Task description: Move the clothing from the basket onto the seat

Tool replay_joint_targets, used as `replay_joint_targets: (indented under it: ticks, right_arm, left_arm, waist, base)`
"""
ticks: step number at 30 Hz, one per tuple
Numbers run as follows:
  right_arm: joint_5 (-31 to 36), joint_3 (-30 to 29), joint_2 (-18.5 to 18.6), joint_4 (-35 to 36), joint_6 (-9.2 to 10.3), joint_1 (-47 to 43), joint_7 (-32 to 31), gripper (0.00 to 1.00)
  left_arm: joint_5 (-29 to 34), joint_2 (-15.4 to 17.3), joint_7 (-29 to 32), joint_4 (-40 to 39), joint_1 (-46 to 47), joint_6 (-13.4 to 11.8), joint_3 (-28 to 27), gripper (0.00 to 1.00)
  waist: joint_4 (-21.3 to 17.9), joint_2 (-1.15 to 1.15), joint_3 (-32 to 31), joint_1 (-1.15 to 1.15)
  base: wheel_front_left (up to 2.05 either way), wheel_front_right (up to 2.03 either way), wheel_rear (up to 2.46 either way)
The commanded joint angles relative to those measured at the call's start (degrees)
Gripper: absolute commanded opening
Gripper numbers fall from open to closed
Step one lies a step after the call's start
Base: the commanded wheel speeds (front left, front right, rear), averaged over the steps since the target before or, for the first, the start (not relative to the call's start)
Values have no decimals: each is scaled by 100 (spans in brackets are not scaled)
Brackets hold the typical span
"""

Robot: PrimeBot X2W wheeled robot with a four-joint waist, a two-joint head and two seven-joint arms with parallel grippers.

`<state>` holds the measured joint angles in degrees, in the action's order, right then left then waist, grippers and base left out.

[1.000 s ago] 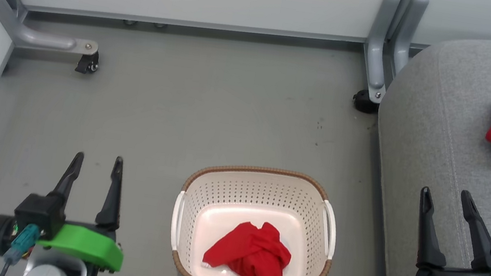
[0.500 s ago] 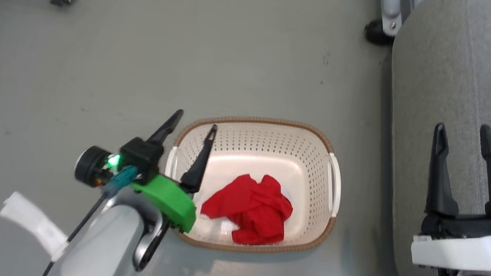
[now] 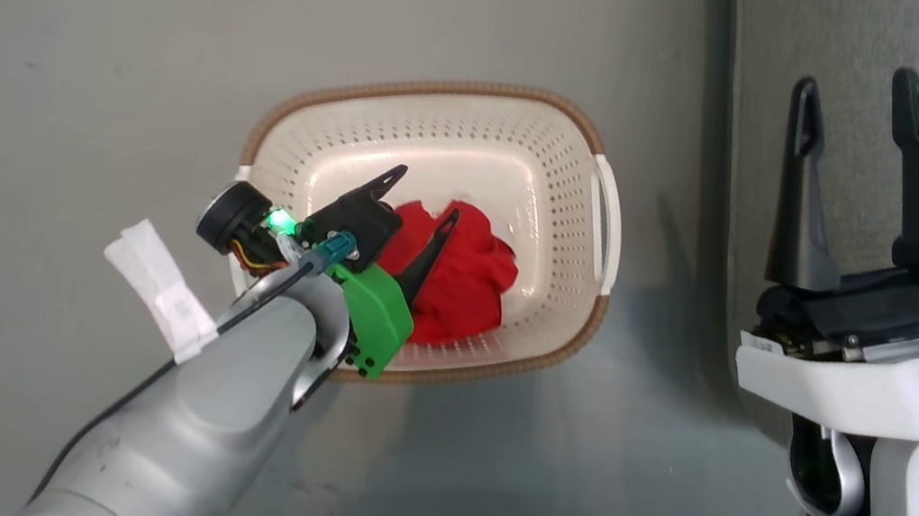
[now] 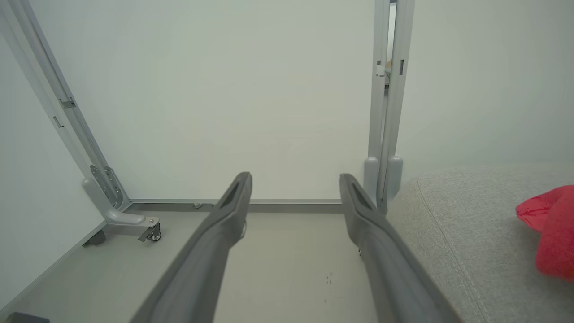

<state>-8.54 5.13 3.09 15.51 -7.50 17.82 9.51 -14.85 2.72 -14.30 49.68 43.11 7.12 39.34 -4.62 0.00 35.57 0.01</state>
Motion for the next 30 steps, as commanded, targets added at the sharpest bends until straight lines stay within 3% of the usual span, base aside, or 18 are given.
replay_joint_targets:
  ticks: [1, 15, 30]
  right_arm:
    - [-56, 56, 2, -46, 2, 165, 81, 100]
    - [-540, 568, -21, -657, 2, 782, 534, 100]
    - [-911, 816, -20, -746, 2, 959, 573, 100]
  left_arm:
    - [-39, 42, 23, 144, 232, 21, 60, 100]
    - [-102, 176, 424, 1826, 1206, 26, 257, 100]
    - [-116, 641, 1011, 2343, 1648, -195, 337, 100]
  waist:
    - [-623, 0, 995, -1]
    - [-1285, 0, 2096, -1]
    - [-1667, 0, 2473, -1]
  base:
    - [0, 0, 0]
    - [0, 0, 0]
    - [0, 0, 0]
